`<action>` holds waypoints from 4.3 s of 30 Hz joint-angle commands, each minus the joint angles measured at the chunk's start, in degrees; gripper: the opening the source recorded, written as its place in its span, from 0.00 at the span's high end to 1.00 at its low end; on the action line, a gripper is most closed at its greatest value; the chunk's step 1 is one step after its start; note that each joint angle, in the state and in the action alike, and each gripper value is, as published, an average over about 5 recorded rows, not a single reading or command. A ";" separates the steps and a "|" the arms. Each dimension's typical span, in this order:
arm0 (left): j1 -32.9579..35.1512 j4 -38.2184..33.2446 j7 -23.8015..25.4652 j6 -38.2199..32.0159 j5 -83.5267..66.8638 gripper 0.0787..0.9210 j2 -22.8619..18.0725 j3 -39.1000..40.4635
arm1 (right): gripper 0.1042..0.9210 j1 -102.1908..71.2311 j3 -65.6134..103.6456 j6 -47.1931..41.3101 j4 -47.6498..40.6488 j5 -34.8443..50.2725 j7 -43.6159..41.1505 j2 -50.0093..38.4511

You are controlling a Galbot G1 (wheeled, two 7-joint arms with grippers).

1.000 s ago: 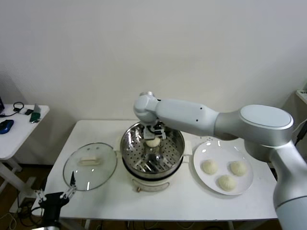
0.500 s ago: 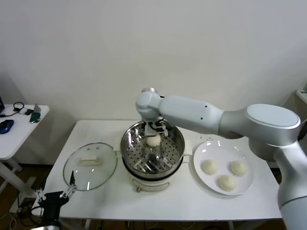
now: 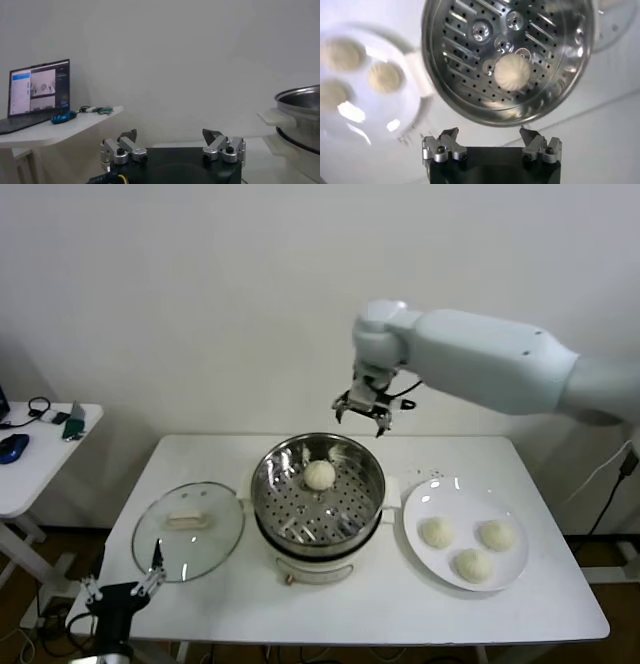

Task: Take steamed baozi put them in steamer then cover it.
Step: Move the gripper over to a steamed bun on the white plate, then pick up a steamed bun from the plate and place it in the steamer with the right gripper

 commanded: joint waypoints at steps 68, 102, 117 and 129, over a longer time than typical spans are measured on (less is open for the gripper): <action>0.86 1.81 -0.36 0.35 -0.48 0.12 -0.69 -0.58 | 0.25 -31.08 6.83 -23.57 -8.57 5.49 7.12 -12.39; 3.16 -2.75 -0.19 0.22 1.21 0.12 0.56 2.78 | 0.27 8.05 -9.64 -32.37 4.68 45.44 15.59 5.92; -0.86 -4.42 -0.10 3.43 1.15 0.12 2.26 1.61 | 0.27 -5.01 -10.58 -34.46 1.26 43.72 19.27 19.92; -1.82 -3.98 -0.11 4.11 0.99 0.12 2.30 1.41 | 0.27 -10.21 -10.58 -33.63 -5.04 39.87 17.84 23.33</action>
